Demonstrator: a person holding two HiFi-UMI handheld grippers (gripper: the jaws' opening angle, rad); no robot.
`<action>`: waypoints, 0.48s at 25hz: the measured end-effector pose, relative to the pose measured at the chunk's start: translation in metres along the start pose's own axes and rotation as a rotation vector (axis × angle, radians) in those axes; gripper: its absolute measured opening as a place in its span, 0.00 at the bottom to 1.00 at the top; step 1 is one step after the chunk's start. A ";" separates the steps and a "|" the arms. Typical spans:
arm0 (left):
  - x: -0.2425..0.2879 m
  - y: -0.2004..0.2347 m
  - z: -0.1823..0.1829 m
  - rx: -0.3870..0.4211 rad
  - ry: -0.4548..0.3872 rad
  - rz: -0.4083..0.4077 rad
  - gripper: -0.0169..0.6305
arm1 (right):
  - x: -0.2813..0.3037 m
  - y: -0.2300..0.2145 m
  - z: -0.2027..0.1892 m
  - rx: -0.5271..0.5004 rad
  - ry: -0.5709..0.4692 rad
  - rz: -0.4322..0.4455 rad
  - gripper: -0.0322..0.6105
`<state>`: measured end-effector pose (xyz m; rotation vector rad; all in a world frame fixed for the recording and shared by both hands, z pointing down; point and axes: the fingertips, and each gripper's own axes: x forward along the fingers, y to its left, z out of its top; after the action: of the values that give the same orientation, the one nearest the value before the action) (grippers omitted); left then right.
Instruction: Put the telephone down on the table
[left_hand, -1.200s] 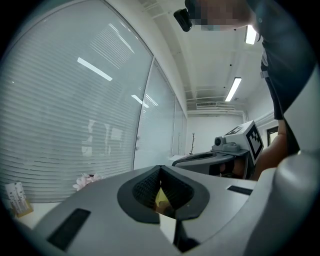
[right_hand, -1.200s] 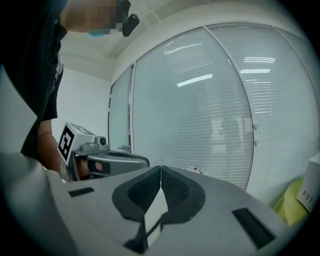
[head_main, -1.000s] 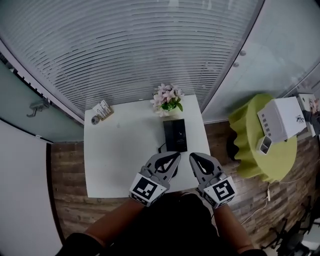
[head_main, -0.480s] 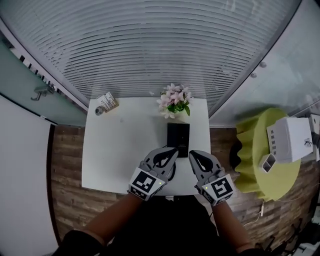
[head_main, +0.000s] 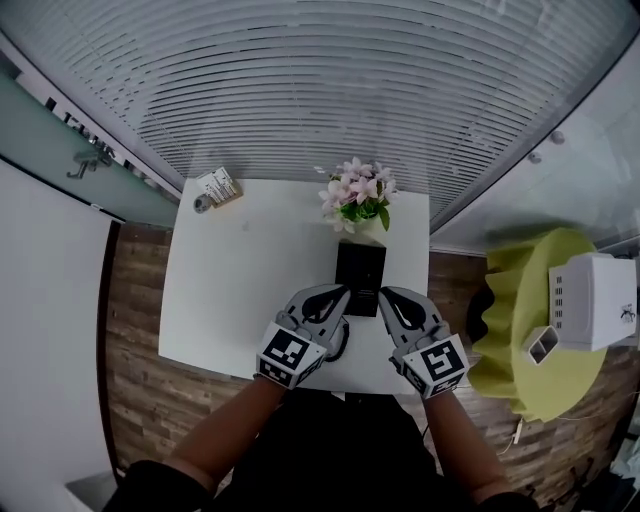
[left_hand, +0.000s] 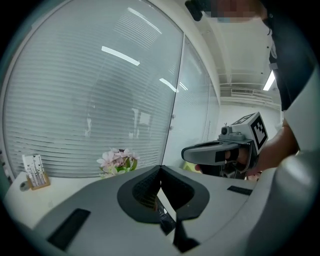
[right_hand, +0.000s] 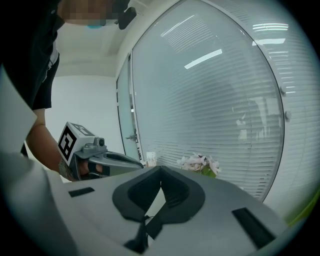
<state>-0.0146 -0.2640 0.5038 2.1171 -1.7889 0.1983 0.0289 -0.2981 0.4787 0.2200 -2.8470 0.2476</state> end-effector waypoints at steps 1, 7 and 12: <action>0.003 0.004 -0.004 -0.007 0.010 0.007 0.04 | 0.003 -0.003 -0.002 0.004 0.002 0.003 0.08; 0.021 0.032 -0.035 -0.150 0.071 0.024 0.04 | 0.017 -0.016 -0.017 0.025 0.023 0.024 0.08; 0.038 0.052 -0.070 -0.260 0.142 0.009 0.04 | 0.030 -0.022 -0.029 0.046 0.038 0.031 0.08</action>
<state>-0.0495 -0.2810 0.5910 1.8660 -1.6457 0.1089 0.0118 -0.3177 0.5180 0.1788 -2.8113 0.3200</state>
